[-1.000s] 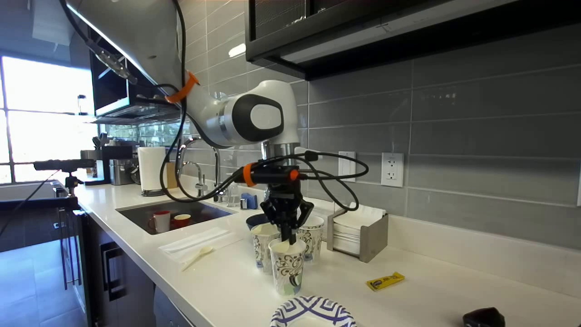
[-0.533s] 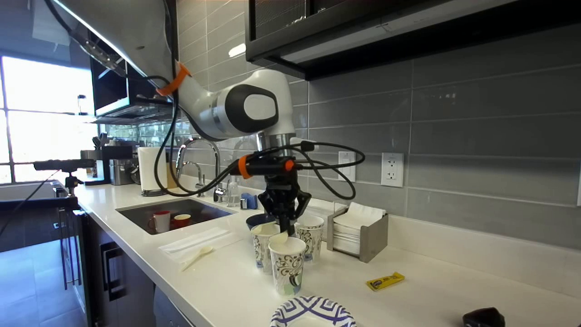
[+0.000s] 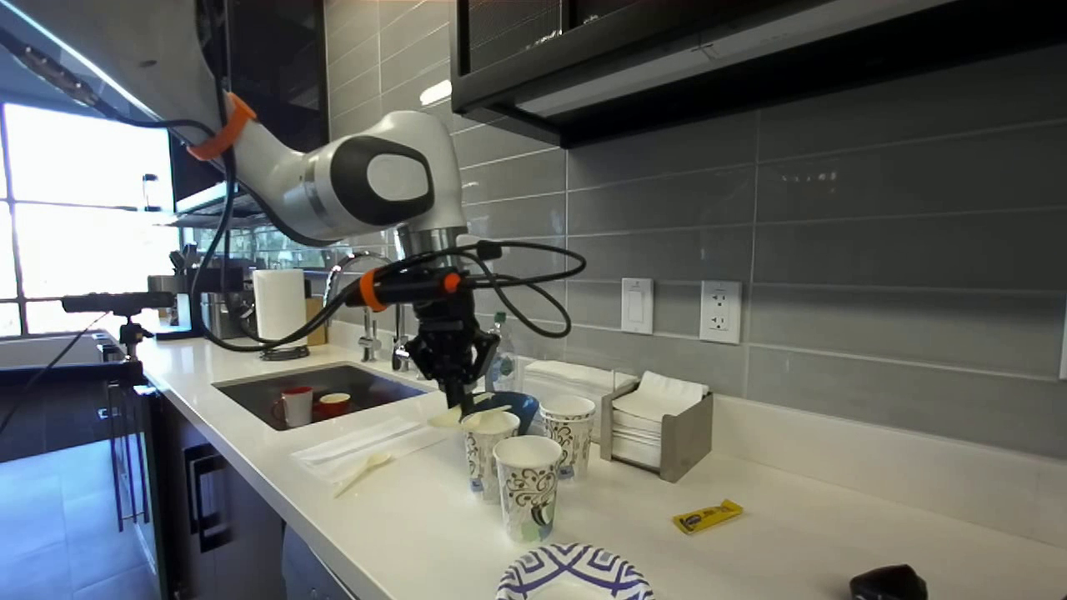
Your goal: Pick up the plastic spoon from the paper cup on the right and put it on the kitchen counter, pick up the plastic spoon from the paper cup on the left and put it on the paper cup on the right, pick up the plastic spoon on the kitchen counter and put it on the paper cup to the left
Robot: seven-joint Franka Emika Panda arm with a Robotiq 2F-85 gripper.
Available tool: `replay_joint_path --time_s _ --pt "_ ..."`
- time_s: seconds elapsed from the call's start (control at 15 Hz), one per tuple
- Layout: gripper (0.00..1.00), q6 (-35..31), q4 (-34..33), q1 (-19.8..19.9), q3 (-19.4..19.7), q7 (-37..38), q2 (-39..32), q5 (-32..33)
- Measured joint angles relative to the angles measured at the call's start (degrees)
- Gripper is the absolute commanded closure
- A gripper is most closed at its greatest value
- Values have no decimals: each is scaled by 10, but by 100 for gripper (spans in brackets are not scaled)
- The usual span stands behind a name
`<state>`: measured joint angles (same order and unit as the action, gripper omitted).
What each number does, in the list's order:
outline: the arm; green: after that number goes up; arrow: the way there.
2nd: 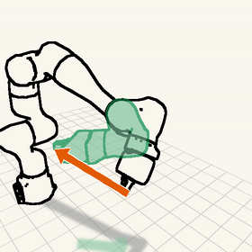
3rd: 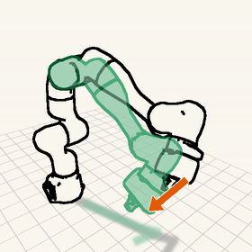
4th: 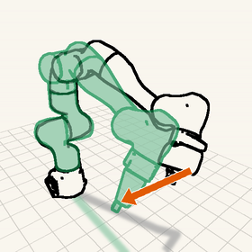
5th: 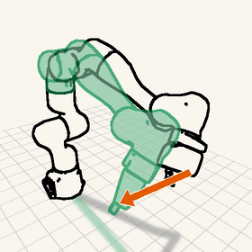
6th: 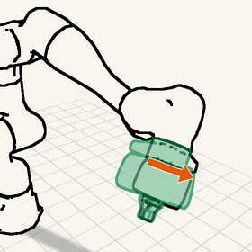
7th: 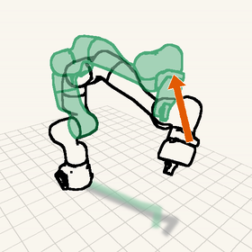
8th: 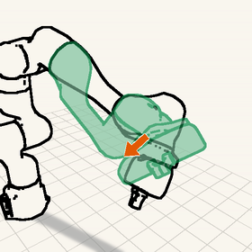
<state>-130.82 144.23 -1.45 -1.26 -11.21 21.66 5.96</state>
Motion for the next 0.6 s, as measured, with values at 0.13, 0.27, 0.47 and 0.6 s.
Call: replay_joint_path --time_s 0.13,0.27,0.47,0.6 --pt "96 7 22 -18 -13 1 20 0" --pt "96 15 40 -39 -22 1 32 -1" --pt "84 18 50 -54 -25 2 35 -2" --pt "96 18 49 -52 -23 2 35 -1"
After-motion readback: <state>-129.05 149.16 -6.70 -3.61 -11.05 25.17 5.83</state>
